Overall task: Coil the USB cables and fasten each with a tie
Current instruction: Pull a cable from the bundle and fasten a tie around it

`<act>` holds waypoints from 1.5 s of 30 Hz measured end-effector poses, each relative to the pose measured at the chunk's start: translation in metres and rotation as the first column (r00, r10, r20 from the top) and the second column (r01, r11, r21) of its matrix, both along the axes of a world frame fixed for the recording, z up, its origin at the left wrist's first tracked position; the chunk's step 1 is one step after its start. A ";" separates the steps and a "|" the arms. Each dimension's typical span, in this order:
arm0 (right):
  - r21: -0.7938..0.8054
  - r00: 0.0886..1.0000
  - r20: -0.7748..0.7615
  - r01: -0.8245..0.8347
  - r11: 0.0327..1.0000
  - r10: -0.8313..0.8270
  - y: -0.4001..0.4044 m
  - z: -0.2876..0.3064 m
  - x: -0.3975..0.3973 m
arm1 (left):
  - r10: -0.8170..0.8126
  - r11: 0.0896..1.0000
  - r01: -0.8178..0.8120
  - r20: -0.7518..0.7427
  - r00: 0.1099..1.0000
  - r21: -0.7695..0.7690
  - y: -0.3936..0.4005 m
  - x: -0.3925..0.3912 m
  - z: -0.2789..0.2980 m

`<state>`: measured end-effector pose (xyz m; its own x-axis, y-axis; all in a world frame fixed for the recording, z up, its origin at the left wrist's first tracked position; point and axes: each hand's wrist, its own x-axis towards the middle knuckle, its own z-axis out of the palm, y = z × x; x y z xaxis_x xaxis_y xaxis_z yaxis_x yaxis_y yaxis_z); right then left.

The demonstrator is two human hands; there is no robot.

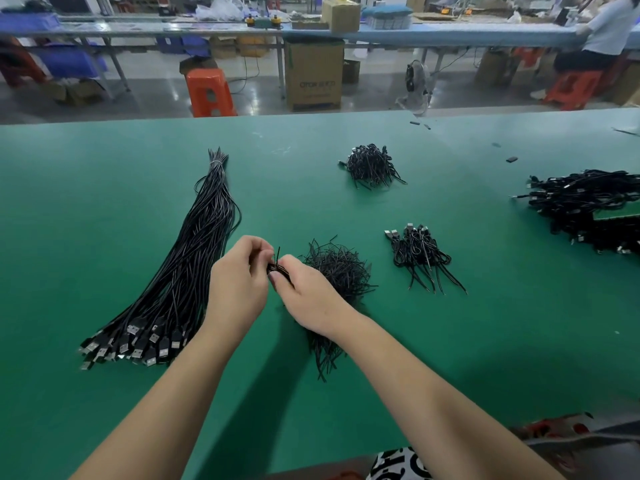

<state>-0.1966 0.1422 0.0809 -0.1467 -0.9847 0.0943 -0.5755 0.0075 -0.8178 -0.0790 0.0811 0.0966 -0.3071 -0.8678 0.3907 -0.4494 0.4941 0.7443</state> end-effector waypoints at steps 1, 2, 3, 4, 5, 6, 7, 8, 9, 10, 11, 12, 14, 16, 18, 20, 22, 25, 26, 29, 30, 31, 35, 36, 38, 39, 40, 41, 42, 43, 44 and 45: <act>-0.031 0.999 -0.038 0.006 1.000 -0.007 0.000 0.001 0.000 | 0.011 0.999 -0.011 -0.008 1.000 0.032 0.000 -0.001 0.001; -0.062 0.998 -0.062 0.011 0.998 -0.014 0.001 0.001 -0.001 | 0.021 0.998 -0.020 -0.004 1.000 0.061 0.000 -0.001 0.002; -0.088 0.996 -0.083 0.012 0.996 -0.019 0.002 0.001 -0.002 | 0.023 0.995 -0.024 0.006 1.000 0.097 -0.001 -0.002 0.003; -0.108 0.994 -0.107 0.007 0.994 -0.018 0.003 0.002 -0.003 | 0.013 0.988 -0.014 0.010 1.000 0.151 -0.004 -0.001 0.004; -0.122 0.990 -0.139 -0.002 0.993 -0.015 0.005 0.001 -0.005 | -0.011 0.974 0.010 0.003 1.000 0.226 -0.007 0.000 0.005; -0.135 0.984 -0.176 -0.013 0.991 -0.011 0.007 0.001 -0.006 | -0.045 0.951 0.044 -0.006 0.999 0.305 -0.010 0.003 0.005; -0.148 0.977 -0.215 -0.023 0.989 -0.009 0.008 0.000 -0.007 | -0.082 0.926 0.079 -0.008 0.997 0.369 -0.013 0.006 0.006; -0.161 0.968 -0.251 -0.032 0.986 -0.010 0.009 -0.001 -0.007 | -0.117 0.907 0.107 -0.001 0.993 0.407 -0.015 0.009 0.007; -0.173 0.959 -0.281 -0.037 0.984 -0.013 0.010 -0.002 -0.008 | -0.135 0.900 0.117 0.014 0.991 0.420 -0.017 0.011 0.008; -0.181 0.951 -0.309 -0.042 0.983 -0.016 0.010 -0.002 -0.007 | -0.129 0.909 0.103 0.039 0.991 0.405 -0.019 0.013 0.009; -0.181 0.942 -0.336 -0.046 0.982 -0.017 0.010 -0.003 -0.007 | -0.096 0.933 0.058 0.089 0.991 0.356 -0.019 0.014 0.009; -0.173 0.932 -0.363 -0.051 0.984 -0.015 0.009 -0.004 -0.007 | -0.047 0.961 0.002 0.156 0.987 0.278 -0.018 0.014 0.010; -0.157 0.912 -0.411 -0.049 0.986 -0.020 0.008 -0.005 -0.007 | 0.015 0.991 -0.048 0.256 0.967 0.121 -0.013 0.015 0.010; -0.153 0.895 -0.445 -0.040 0.987 -0.033 0.006 -0.007 -0.008 | 0.005 0.999 -0.021 0.289 0.957 0.050 -0.007 0.016 0.009; -0.155 0.873 -0.486 -0.030 0.987 -0.050 0.005 -0.009 -0.008 | -0.040 0.999 0.030 0.313 0.949 0.037 -0.003 0.016 0.007; -0.167 0.837 -0.544 -0.031 0.985 -0.066 0.004 -0.010 -0.006 | -0.074 0.997 0.064 0.315 0.946 0.043 -0.002 0.016 0.006; -0.173 0.811 -0.579 -0.023 0.985 -0.083 0.003 -0.011 -0.005 | -0.081 0.997 0.071 0.316 0.945 0.043 -0.003 0.014 0.005; -0.175 0.795 -0.597 0.002 0.985 -0.108 0.003 -0.014 -0.004 | -0.071 0.997 0.063 0.346 0.935 0.035 -0.004 0.011 0.003; -0.184 0.793 -0.597 0.011 0.983 -0.121 0.003 -0.015 -0.004 | -0.065 0.998 0.057 0.360 0.931 0.035 -0.003 0.011 0.003; -0.237 0.791 -0.589 0.028 0.971 -0.167 0.004 -0.017 -0.001 | 0.009 0.999 0.013 0.455 0.890 -0.045 0.001 0.008 0.002; -0.248 0.795 -0.580 0.035 0.968 -0.177 0.004 -0.017 0.000 | 0.046 0.996 -0.002 0.489 0.871 -0.090 0.003 0.007 0.002; -0.248 0.797 -0.577 0.039 0.968 -0.180 0.004 -0.017 0.001 | 0.079 0.992 -0.014 0.516 0.853 -0.128 0.005 0.006 0.002; -0.233 0.780 -0.597 0.054 0.971 -0.187 0.003 -0.019 0.001 | 0.113 0.984 -0.008 0.581 0.806 -0.180 0.009 0.001 0.001; -0.229 0.775 -0.602 0.060 0.972 -0.190 0.003 -0.020 0.001 | 0.089 0.987 0.004 0.576 0.812 -0.158 0.009 0.000 0.000; -0.234 0.772 -0.603 0.072 0.969 -0.203 0.004 -0.022 0.001 | 0.023 0.996 0.029 0.541 0.840 -0.087 0.006 -0.001 -0.002; -0.237 0.775 -0.595 0.084 0.968 -0.213 0.005 -0.023 0.000 | -0.004 0.998 0.041 0.525 0.851 -0.058 0.005 -0.001 -0.002; -0.229 0.786 -0.578 0.101 0.968 -0.219 0.004 -0.023 0.000 | -0.023 0.998 0.051 0.514 0.858 -0.041 0.005 -0.001 -0.002; -0.201 0.808 -0.548 0.121 0.972 -0.214 0.004 -0.022 -0.001 | -0.034 0.997 0.061 0.505 0.862 -0.037 0.004 -0.001 -0.002; -0.148 0.849 -0.490 0.142 0.979 -0.197 0.002 -0.020 -0.002 | -0.041 0.996 0.072 0.499 0.866 -0.043 0.004 -0.001 -0.001; -0.056 0.916 -0.366 0.158 0.986 -0.168 0.000 -0.017 -0.004 | -0.045 0.994 0.086 0.491 0.870 -0.060 0.003 0.001 -0.001; 0.065 0.980 -0.147 0.145 0.987 -0.134 -0.002 -0.012 -0.007 | -0.050 0.991 0.104 0.475 0.879 -0.087 0.003 0.002 -0.001; 0.175 0.984 0.139 0.082 0.981 -0.107 -0.004 -0.007 -0.013 | -0.058 0.986 0.123 0.451 0.891 -0.117 0.002 0.004 -0.001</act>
